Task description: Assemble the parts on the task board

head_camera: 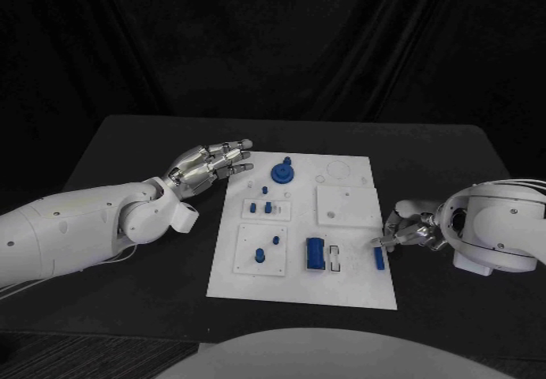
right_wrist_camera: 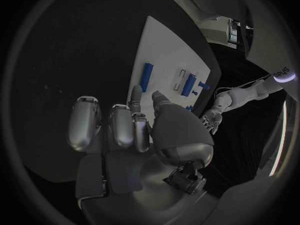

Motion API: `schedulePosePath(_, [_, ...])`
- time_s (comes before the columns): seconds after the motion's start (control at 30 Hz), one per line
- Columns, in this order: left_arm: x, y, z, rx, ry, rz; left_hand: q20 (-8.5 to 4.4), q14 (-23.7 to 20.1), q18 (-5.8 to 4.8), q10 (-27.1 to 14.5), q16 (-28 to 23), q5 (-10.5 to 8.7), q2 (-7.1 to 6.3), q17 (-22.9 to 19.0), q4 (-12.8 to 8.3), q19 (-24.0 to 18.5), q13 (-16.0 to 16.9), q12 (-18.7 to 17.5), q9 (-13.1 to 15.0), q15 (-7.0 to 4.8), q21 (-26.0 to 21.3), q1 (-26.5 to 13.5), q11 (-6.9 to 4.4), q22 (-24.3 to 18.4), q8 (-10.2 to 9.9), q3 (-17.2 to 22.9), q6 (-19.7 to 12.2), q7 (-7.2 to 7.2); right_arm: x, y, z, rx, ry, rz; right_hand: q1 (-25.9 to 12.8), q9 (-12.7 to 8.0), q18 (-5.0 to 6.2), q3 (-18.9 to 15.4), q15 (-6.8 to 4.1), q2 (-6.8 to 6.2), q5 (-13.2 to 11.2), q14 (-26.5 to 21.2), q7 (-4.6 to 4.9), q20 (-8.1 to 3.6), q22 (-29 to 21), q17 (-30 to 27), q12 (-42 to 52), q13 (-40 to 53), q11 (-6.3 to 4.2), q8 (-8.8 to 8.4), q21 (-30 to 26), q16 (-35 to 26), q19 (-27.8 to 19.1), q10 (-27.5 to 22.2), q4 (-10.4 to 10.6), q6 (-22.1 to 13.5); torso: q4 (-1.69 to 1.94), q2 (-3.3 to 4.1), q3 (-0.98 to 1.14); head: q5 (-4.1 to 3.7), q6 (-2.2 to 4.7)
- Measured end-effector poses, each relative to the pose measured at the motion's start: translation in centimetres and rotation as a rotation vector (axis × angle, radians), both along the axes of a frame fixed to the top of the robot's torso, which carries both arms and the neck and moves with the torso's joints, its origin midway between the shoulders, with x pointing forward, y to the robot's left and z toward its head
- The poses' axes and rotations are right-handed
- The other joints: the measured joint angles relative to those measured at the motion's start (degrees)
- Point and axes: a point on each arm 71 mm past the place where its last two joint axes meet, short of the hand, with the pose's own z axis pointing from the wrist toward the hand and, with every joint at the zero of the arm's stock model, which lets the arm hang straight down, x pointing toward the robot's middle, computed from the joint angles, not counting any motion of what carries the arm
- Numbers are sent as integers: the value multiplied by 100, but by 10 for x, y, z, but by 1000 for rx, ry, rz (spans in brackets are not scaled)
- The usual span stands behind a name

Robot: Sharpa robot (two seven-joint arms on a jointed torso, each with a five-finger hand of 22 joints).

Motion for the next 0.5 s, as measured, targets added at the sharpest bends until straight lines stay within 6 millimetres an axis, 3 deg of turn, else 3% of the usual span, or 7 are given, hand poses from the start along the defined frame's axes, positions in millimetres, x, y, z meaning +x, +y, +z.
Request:
schedulePosePath(0.17, [0, 0, 0, 0, 1, -1, 0, 0, 0, 0, 0, 0, 0, 0, -16, 0, 0, 0, 0, 0, 0, 0, 0, -11, 0, 16, 0, 0, -1, 2, -4, -15, -1, 13, 83, -204, -1, -25, 0, 23, 0, 0, 31, 0, 0, -54, 0, 0, 57, -342, 0, 0, 0, -10, -25, -28, 1, -1, 0, -1, 0])
schedulePosePath(0.27, [0, 0, 0, 0, 2, -1, 0, 0, 1, 0, 0, 0, 0, 0, -16, 0, 0, 0, 0, 0, 0, 0, 0, -11, 0, 16, 0, 0, -3, 3, -8, -21, 4, 20, 296, -368, 0, 26, 46, 25, 158, 1, 72, 43, 0, -80, 0, 0, 85, -579, -33, 0, -1, 18, -171, 13, 1, -1, -1, -2, 0])
schedulePosePath(0.5, [0, 1, 0, 1, 4, -1, 0, 0, 0, 0, 0, 0, 0, -1, -16, 0, 0, 0, 0, 0, 0, 0, 0, -10, 0, 16, 0, 0, -5, 8, -14, -24, 11, 33, 604, -539, 0, 173, 46, 39, 284, 1, 122, 43, -1, -134, 0, 4, 106, -824, -57, 0, -1, -2, -412, 67, 1, -1, -1, -2, 0])
